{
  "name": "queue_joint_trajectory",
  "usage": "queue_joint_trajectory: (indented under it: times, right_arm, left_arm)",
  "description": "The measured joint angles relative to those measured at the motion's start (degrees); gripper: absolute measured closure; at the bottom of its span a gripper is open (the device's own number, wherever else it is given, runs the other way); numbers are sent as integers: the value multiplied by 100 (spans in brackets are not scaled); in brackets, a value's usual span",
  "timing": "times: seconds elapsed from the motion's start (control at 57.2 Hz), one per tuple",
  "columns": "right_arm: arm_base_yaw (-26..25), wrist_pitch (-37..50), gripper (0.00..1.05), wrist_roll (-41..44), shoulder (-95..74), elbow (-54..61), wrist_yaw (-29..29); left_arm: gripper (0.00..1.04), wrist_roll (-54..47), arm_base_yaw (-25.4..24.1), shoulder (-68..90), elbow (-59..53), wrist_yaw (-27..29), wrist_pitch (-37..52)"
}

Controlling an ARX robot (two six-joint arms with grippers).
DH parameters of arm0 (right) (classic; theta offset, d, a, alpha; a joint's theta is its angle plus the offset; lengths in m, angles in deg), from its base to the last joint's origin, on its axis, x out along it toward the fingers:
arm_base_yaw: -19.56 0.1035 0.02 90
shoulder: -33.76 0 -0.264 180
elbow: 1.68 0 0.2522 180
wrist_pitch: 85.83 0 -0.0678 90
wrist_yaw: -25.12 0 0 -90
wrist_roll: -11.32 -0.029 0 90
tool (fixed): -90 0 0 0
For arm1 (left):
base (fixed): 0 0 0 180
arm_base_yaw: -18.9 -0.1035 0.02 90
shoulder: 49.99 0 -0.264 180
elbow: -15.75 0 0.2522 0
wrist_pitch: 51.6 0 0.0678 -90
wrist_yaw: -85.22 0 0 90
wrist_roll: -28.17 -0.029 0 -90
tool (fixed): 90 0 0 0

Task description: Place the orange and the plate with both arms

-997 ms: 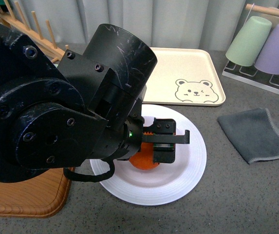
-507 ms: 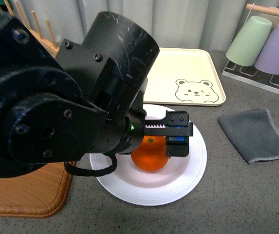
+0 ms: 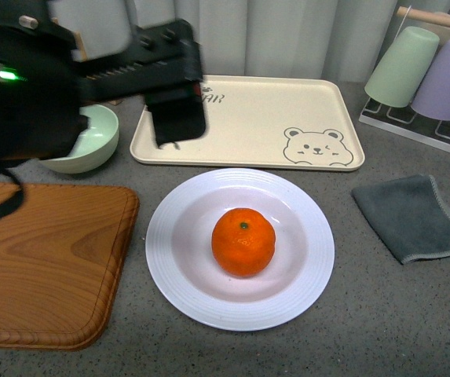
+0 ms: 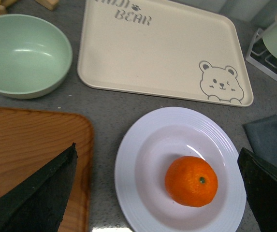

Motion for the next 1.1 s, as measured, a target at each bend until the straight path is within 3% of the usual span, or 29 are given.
queue_joint_trajectory:
  times: [0.105,0.262,0.297,0.332,0.385,0.49,0.805,1.102]
  right_arm:
    - [0,0,9,-2,0,0,0]
    - [0,0,9,-2,0,0,0]
    - [0,0,9,-2,2,0,-2]
    - [0,0,9,0,2,0,-11]
    - [0,0,9,-2,2,0,-13]
    - [0,0,9,-2,2,0,-20]
    - [0,0,9,-2,2,0,-20]
    - [0,0,9,0,2,0,-17]
  left_arm:
    - [6,-11,-367,-758,-595,-83,-184]
    - [6,-22,-426,-898,-669,-118,-190]
    - [10,-216,-400,-791,-791,131,221]
    - [19,-756,-431,-588,-1224,625,1657]
    - [29,-1390,-560,-417,-1794,684,3134]
    - [47,-1965,-826,-643,-2258,507,4323]
    - [101,-2260,-1495,-2205,-2789,-142,3436]
    - [101,-2323,-2033,-3720,-2964,-713,2190]
